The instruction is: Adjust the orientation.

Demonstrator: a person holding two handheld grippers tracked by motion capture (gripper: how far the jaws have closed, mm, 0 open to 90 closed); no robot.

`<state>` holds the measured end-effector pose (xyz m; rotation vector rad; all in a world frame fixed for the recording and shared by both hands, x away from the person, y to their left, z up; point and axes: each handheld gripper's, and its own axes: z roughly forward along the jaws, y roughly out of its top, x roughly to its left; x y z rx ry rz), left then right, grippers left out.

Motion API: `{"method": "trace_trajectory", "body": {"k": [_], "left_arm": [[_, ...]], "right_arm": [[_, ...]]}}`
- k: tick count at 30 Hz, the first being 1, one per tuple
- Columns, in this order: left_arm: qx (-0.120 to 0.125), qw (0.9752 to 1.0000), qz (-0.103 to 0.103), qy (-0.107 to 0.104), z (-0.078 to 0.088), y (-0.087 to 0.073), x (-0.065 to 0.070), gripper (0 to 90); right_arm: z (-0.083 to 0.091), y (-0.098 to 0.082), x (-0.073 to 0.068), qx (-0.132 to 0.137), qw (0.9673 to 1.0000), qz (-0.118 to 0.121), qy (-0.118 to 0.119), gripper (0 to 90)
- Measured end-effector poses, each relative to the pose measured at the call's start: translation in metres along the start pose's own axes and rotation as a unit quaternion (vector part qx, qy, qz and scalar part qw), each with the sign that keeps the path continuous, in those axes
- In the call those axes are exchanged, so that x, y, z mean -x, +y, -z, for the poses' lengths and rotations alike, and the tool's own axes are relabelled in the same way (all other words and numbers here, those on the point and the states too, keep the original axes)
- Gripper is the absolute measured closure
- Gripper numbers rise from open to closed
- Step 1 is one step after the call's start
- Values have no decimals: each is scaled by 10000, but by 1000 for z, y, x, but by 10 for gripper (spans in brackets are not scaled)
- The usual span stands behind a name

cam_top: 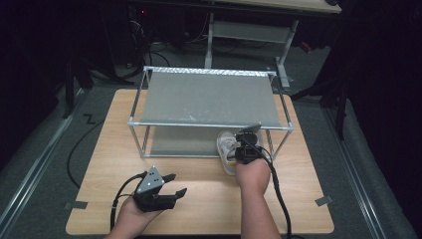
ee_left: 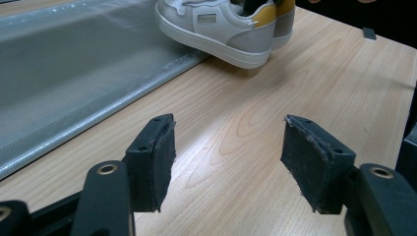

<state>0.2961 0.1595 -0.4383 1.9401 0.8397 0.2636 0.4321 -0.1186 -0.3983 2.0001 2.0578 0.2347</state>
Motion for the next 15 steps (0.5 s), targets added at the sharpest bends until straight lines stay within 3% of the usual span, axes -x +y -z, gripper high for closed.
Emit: {"method": "trace_trajectory", "body": {"k": [7,15], "left_arm": [[1,10000,15,11,1,0,-1,375],[-9,10000,16,9,1,-1,0,375]], "right_arm": [[-12,-5,-6,99,9999,43,6,827],[-14,-2,-5,185,9998,-26,-19,827]]}}
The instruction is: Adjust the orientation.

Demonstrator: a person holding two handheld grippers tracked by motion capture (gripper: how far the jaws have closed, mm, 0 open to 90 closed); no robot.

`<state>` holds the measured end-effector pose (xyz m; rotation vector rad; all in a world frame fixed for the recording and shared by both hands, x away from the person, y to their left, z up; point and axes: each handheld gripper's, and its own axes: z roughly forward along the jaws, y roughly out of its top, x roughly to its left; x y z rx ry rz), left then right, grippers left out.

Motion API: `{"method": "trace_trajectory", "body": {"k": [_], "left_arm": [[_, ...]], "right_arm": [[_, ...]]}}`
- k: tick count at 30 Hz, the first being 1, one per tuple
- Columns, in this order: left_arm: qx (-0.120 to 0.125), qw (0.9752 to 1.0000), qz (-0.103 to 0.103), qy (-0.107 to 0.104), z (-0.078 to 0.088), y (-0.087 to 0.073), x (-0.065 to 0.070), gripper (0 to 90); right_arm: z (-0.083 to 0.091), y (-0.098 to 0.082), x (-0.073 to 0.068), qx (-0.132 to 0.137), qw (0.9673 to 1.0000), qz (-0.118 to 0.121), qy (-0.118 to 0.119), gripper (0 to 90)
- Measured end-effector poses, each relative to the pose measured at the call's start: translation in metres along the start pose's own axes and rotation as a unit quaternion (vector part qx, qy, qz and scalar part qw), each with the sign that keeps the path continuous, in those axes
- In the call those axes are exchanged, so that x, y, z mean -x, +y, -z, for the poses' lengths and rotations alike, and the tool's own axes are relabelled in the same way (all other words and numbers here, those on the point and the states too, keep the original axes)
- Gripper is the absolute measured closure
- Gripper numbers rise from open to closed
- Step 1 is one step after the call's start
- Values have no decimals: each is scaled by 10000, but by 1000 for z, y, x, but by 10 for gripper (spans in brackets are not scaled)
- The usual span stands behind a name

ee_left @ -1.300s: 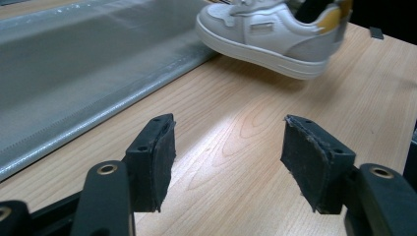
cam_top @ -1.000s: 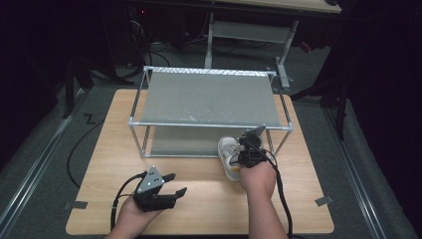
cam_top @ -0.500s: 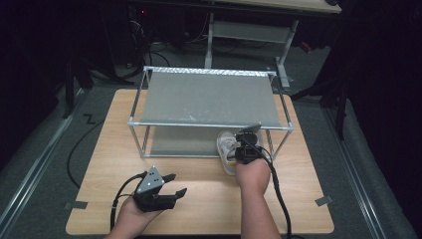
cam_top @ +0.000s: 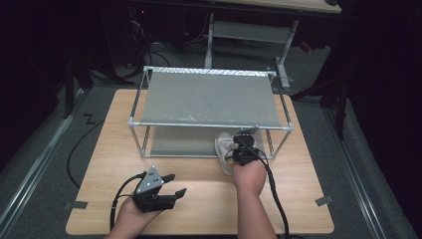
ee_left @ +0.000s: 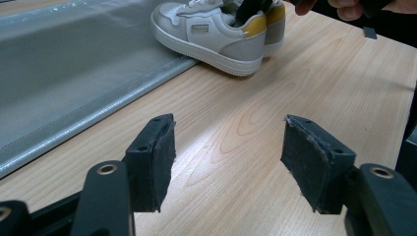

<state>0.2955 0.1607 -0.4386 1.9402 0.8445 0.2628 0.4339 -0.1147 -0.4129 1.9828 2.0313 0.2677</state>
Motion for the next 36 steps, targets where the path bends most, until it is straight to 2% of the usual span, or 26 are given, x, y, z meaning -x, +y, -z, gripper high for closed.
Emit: {"method": "trace_trajectory", "body": {"k": [10,12,16,20,23,28,36], "left_arm": [[-5,10000,-5,-6,0,0,0,375],[-4,10000,-5,-8,0,0,0,375],[-17,10000,-13,-21,0,0,1,375],[-39,10000,-17,-25,-1,-1,1,375],[-50,10000,-18,-32,-2,-1,1,375],[-70,10000,-25,-35,-3,-1,1,375],[-93,9999,-37,-33,-4,-2,2,375]], "right_arm": [[-1,2,-1,-92,9999,-42,54,819],[-3,3,-1,-21,10000,-62,-16,816],[-3,3,-1,-52,10000,-77,-8,801],[-2,4,1,-102,9998,-153,11,745],[-3,4,4,-27,9999,-52,120,709],[2,4,3,-60,9998,-168,132,631],[12,3,7,93,9997,-49,214,554]]}}
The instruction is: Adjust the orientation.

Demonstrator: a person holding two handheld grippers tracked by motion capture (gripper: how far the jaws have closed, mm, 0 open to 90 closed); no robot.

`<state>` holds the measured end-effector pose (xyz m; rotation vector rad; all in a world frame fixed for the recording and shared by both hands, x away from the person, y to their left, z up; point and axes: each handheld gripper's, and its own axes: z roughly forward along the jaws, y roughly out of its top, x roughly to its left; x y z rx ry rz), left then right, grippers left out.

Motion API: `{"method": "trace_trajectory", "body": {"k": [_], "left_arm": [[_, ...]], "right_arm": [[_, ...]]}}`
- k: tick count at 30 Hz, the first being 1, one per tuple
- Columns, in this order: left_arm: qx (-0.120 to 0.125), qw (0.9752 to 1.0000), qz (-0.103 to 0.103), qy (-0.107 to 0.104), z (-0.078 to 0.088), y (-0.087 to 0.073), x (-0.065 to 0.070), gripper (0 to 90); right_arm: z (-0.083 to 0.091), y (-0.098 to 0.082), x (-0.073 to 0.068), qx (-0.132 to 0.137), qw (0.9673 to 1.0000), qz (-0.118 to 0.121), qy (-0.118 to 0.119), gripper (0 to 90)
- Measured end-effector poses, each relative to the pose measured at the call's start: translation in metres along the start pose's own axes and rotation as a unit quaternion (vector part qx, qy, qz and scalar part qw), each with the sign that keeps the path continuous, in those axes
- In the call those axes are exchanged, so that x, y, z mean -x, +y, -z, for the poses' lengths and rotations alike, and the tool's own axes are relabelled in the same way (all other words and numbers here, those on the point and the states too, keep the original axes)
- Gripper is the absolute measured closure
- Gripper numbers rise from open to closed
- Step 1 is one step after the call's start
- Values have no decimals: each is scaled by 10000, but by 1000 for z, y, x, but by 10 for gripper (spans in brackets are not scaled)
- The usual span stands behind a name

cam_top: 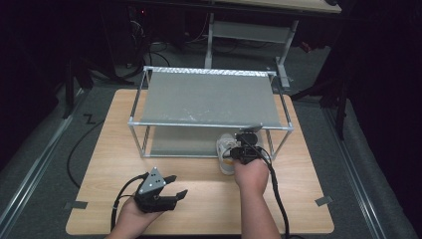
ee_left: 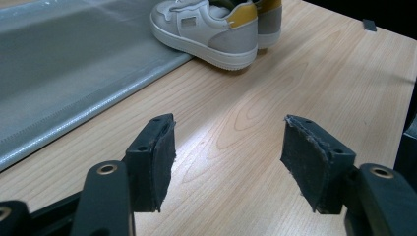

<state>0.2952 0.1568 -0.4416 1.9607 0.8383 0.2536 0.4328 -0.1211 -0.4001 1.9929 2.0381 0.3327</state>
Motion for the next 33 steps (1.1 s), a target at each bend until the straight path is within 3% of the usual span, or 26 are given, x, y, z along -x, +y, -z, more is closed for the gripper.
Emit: {"method": "trace_trajectory", "body": {"k": [16,22,33], "left_arm": [[-131,9999,-23,37,-5,-3,1,375],[-159,9998,19,98,-7,-5,1,377],[-203,9996,5,210,-8,-7,3,378]], "right_arm": [[42,-8,10,240,9995,127,163,530],[46,-21,24,211,9992,146,305,534],[45,-48,54,86,9991,235,345,538]]}}
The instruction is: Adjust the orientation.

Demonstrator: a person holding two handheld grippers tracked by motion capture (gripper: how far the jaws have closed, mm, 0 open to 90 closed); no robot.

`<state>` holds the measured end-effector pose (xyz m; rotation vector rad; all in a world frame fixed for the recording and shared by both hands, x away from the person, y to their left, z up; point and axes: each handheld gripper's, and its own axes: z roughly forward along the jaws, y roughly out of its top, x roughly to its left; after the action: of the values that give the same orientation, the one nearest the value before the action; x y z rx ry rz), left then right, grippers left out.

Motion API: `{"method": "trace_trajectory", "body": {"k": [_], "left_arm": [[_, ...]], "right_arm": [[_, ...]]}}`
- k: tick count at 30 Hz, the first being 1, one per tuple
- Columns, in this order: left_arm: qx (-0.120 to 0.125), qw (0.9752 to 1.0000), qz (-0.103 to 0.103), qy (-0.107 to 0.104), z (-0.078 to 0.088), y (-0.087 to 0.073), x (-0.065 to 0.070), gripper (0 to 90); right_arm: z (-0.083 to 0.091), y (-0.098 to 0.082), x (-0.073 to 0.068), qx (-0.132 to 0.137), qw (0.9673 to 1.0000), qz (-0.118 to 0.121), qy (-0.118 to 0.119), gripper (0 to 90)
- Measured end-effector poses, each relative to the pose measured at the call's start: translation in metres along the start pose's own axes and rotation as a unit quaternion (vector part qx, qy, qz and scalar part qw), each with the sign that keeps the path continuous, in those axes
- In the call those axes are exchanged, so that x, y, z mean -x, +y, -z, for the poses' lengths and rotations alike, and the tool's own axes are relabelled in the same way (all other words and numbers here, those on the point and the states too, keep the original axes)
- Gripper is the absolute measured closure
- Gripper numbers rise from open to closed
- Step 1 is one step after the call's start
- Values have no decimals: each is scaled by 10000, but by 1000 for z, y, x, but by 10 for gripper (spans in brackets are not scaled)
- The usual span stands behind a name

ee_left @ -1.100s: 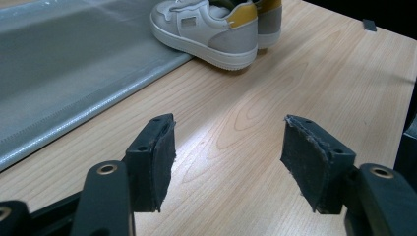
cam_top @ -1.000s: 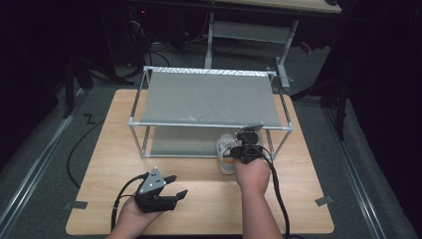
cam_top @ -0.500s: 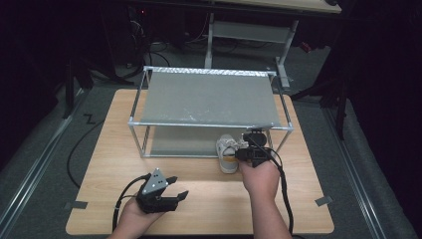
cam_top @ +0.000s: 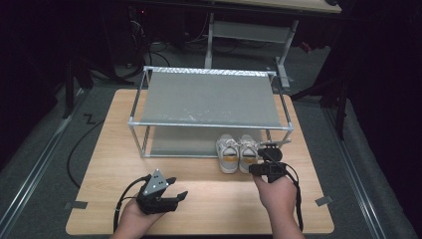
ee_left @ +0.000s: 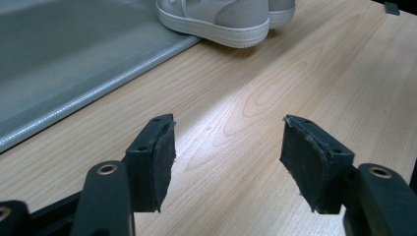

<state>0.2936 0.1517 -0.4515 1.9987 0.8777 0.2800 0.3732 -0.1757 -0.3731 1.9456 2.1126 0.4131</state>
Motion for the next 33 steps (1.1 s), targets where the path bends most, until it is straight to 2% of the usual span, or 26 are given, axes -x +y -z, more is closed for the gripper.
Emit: {"method": "trace_trajectory", "body": {"k": [8,13,15,18,21,22,24,26,27,28,30,31,33], "left_arm": [[-96,9999,-11,84,-5,-3,1,378],[-123,9998,-28,159,-7,-6,3,379],[-153,9997,-42,196,-9,-7,4,381],[-161,9995,-20,257,-11,-8,6,387],[-187,9990,28,417,-15,-7,8,382],[-193,9985,45,512,-17,-5,9,382],[-198,9982,101,556,-20,-3,11,380],[-286,9977,111,604,-25,1,12,379],[-316,9973,97,651,-28,3,13,378],[-334,9967,99,732,-31,5,15,377],[-266,9964,280,760,-36,9,15,373],[-157,9959,395,798,-40,12,17,372],[-49,9955,505,801,-49,17,20,364]], "right_arm": [[-21,-17,15,-411,9992,-7,8,530],[-37,-30,21,-468,9986,245,-57,514],[-44,-35,23,-507,9984,259,-57,507],[-50,-40,27,-627,9970,460,12,493],[-55,-40,33,-949,9933,647,141,449],[-54,-40,34,-1000,9928,646,132,450],[-55,-39,40,-994,9925,702,138,448],[-60,-40,47,-1211,9899,699,235,423],[-62,-40,50,-1248,9887,787,276,414],[-63,-41,52,-1234,9887,799,302,418],[-63,-41,58,-1110,9894,847,399,415],[-62,-42,59,-1013,9900,862,465,415],[-60,-46,61,-647,9920,881,624,418]]}}
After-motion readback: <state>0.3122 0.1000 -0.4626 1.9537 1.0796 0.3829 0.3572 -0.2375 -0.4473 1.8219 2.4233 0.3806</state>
